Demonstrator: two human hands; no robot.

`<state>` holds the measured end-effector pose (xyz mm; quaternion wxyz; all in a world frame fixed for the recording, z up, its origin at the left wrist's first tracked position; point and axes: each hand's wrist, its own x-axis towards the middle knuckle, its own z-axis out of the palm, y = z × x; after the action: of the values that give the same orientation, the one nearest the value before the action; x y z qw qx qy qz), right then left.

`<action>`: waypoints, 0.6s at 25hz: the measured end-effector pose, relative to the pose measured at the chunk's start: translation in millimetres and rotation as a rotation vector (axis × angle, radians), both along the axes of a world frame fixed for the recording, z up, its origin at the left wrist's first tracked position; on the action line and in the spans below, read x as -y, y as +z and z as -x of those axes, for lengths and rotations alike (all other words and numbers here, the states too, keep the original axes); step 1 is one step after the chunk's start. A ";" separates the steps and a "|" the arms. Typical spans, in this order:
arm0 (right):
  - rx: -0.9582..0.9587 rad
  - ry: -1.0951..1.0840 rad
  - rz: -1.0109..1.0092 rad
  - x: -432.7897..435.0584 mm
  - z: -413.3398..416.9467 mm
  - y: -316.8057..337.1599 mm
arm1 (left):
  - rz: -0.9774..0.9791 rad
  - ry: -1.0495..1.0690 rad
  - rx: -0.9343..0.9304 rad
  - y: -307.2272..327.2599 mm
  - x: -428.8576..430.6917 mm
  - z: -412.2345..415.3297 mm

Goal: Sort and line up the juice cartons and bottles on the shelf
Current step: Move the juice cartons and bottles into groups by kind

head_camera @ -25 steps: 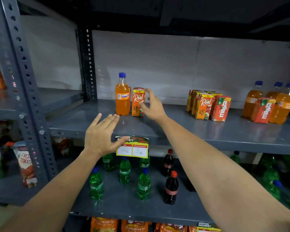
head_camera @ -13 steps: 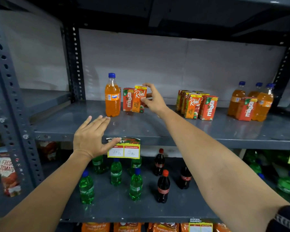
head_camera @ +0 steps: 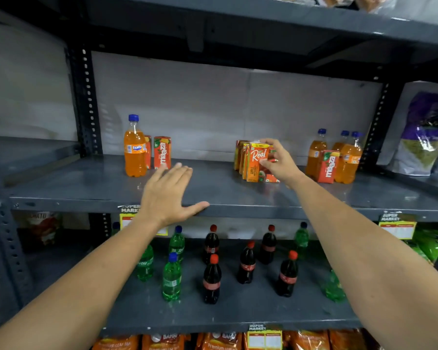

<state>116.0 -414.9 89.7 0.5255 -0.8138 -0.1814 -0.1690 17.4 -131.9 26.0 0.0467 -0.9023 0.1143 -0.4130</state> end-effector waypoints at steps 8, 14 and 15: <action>-0.048 -0.002 0.095 30.1 -4.5 -16.2 | 0.064 0.062 -0.073 -34.7 83.1 -17.1; 0.178 -0.191 -0.180 54.9 -15.8 -4.5 | 0.072 0.071 -0.011 -36.5 86.5 -20.0; 0.200 -0.255 -0.149 60.3 -21.9 -4.1 | 0.072 0.074 -0.007 -37.4 86.4 -20.5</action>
<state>137.9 -475.3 85.6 0.5379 -0.7682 -0.1152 -0.3275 37.9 -218.3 -11.4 0.0288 -0.9084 0.0662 -0.4117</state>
